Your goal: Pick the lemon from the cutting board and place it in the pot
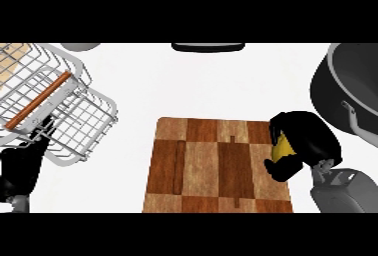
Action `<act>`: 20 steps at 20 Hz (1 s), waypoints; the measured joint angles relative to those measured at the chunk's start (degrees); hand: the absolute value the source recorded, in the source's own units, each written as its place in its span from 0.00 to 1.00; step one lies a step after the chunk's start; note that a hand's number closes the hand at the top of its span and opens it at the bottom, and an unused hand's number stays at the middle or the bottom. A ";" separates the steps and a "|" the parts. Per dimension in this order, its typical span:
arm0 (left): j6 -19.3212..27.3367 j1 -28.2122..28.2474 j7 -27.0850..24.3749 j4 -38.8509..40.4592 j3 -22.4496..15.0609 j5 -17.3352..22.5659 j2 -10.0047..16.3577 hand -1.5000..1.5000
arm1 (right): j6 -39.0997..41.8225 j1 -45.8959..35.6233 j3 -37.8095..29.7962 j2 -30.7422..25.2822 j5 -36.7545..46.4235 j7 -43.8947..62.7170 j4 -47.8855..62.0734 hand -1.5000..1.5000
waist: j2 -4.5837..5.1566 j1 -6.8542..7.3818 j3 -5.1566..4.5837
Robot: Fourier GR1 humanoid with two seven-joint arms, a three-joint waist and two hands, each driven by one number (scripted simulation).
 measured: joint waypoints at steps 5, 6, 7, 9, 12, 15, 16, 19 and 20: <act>-0.07 -0.09 0.09 0.17 0.16 -0.20 -0.27 0.50 | -5.94 -1.07 -3.08 -2.39 6.25 2.67 -8.44 1.00 | -0.19 -0.36 -0.04; 0.04 -0.08 -0.07 0.20 0.16 -0.37 -0.39 0.50 | -6.35 -1.50 -3.87 -2.67 7.13 3.67 -10.36 1.00 | -0.20 -0.37 -0.03; -0.12 0.12 0.12 -0.25 0.16 -0.49 -0.24 0.50 | -6.78 -2.34 -4.71 -2.53 7.77 4.50 -11.36 1.00 | -0.18 -0.19 -0.03; -0.37 -0.31 0.42 -0.16 0.30 -0.64 -0.18 0.50 | -7.75 -2.80 -7.26 -2.20 7.38 5.12 -13.65 1.00 | -0.10 -0.12 -0.04; -0.60 0.32 -0.46 -0.31 0.65 -0.85 -0.46 0.50 | -8.53 -4.06 -11.48 -1.14 5.49 5.90 -15.71 1.00 | -0.03 0.14 -0.03; -0.94 1.16 0.07 -1.91 0.63 -1.11 -0.80 0.50 | -10.70 -4.52 -16.76 -1.21 3.04 3.55 -14.50 1.00 | 0.04 0.38 0.00; -1.38 0.92 0.61 -2.22 0.91 -0.90 -0.55 0.50 | -10.90 -5.30 -18.72 -1.45 1.72 2.70 -13.69 1.00 | 0.07 0.43 0.01; -1.12 0.52 1.09 -2.22 0.41 -2.00 -1.44 0.50 | -12.60 -7.85 -23.89 -2.67 -0.97 -1.21 -9.00 1.00 | 0.14 0.58 0.01; -1.63 0.12 1.39 -2.28 0.81 -1.77 -1.21 0.50 | -12.85 -9.70 -24.75 -2.94 -1.24 -1.75 -7.02 1.00 | 0.16 0.66 0.02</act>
